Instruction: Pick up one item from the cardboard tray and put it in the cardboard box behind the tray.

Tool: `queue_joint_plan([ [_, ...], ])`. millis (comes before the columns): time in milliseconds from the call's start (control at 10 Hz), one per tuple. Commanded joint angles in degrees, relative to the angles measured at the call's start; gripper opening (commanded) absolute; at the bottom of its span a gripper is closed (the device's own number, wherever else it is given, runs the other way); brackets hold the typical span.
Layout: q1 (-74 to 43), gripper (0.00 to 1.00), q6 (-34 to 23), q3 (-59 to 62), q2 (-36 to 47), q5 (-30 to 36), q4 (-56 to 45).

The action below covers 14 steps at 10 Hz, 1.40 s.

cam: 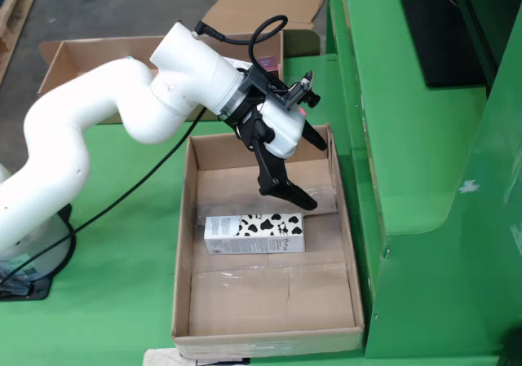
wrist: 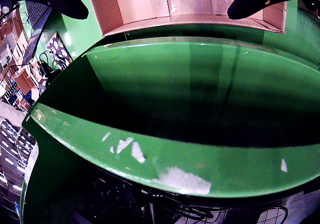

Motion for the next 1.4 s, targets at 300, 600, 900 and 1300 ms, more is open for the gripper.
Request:
queue_joint_plan([
  [300,-2.30,1.00,2.15,19.51,-20.57,19.39,-4.88],
  [600,-3.42,1.00,3.48,19.51,-17.04,27.93,-16.61],
  [900,-3.54,1.00,3.64,19.51,-15.05,30.41,-24.36],
  [1300,-4.32,1.00,4.27,19.51,-13.94,33.21,-31.13],
])
